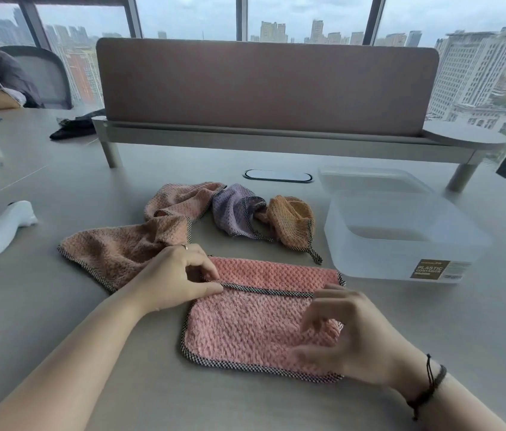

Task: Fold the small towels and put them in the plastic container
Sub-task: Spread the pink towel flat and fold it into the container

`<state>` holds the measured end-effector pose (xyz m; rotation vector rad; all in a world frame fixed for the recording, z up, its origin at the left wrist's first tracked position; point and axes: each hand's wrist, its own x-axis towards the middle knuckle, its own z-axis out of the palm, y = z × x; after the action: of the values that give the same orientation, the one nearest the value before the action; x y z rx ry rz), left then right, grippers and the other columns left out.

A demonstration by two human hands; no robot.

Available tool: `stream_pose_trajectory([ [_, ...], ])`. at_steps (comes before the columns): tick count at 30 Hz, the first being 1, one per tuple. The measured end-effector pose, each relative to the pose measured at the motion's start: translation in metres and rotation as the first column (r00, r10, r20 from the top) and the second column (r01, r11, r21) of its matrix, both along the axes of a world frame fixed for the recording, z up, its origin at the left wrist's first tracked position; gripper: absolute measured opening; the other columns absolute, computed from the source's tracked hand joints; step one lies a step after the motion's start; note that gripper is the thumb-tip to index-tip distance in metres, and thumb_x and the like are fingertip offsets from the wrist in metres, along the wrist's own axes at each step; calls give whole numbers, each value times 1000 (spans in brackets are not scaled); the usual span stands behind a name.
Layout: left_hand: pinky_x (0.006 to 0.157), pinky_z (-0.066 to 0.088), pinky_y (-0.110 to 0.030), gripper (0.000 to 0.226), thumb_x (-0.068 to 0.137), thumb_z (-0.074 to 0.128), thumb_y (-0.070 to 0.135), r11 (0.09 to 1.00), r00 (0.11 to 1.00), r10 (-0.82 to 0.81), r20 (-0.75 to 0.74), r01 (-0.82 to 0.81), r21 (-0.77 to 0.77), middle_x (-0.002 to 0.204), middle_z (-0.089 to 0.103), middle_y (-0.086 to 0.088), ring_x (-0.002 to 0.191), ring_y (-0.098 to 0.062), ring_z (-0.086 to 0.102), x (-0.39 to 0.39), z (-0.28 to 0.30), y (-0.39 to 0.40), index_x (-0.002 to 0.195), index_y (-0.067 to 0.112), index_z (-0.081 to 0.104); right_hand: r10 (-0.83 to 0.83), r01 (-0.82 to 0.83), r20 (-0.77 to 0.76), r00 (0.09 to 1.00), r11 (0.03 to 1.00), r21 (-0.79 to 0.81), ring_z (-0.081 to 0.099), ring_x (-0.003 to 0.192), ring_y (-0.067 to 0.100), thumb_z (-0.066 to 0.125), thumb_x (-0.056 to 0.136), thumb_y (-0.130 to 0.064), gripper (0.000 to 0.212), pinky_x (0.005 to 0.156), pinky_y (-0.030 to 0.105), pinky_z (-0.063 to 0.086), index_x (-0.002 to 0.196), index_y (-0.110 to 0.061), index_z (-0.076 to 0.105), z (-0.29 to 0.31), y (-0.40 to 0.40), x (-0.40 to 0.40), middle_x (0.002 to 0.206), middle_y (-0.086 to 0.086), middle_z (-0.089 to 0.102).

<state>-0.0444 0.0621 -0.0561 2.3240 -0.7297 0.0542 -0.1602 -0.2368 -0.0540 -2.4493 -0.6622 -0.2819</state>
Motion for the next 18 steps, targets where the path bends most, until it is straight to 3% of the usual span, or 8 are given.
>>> stream_pose_trajectory([
  [3,85,51,-32,18,68,90,33,1000,995,11,97,-9,-20,86,68,14,86,-7,66,0,-1,-2,81,34,77,102,-105,-26,994,989,-104,49,78,-1,75,64,-73,45,72,21,43,78,-31,66,-6,14,-4,77,-20,52],
  [7,67,53,-38,17,69,84,43,994,985,-63,158,76,-76,76,66,10,72,-13,63,-8,2,-11,78,32,74,98,-98,0,995,993,-57,50,78,1,74,78,-47,20,73,28,47,77,-30,64,-9,16,-1,79,-17,54],
  [11,49,42,-29,34,63,88,53,947,960,-279,-33,270,-172,62,64,2,55,-8,53,-26,10,-24,69,24,72,51,-51,2,999,998,-35,51,74,2,68,85,-38,19,70,26,47,74,-25,61,-10,17,0,76,-15,54],
  [13,53,44,-31,40,57,89,57,931,930,-357,-91,347,-109,65,63,4,58,-7,53,-36,15,-29,71,24,71,18,-18,-8,1000,1000,-15,51,72,2,65,88,-35,19,68,24,46,73,-23,60,-11,17,2,75,-14,55],
  [16,70,50,-30,51,53,88,61,907,914,-394,-97,403,122,78,66,8,76,-11,60,-48,21,-39,87,27,70,-36,36,-32,999,999,10,51,69,3,59,91,-35,22,65,22,44,74,-22,56,-13,17,4,74,-13,55],
  [18,73,50,-25,47,59,87,52,889,911,-398,-107,411,203,82,66,8,79,-8,61,-52,21,-44,94,28,68,-68,72,-60,996,995,69,52,68,4,56,93,-37,23,63,22,42,75,-24,53,-12,16,4,72,-13,56],
])
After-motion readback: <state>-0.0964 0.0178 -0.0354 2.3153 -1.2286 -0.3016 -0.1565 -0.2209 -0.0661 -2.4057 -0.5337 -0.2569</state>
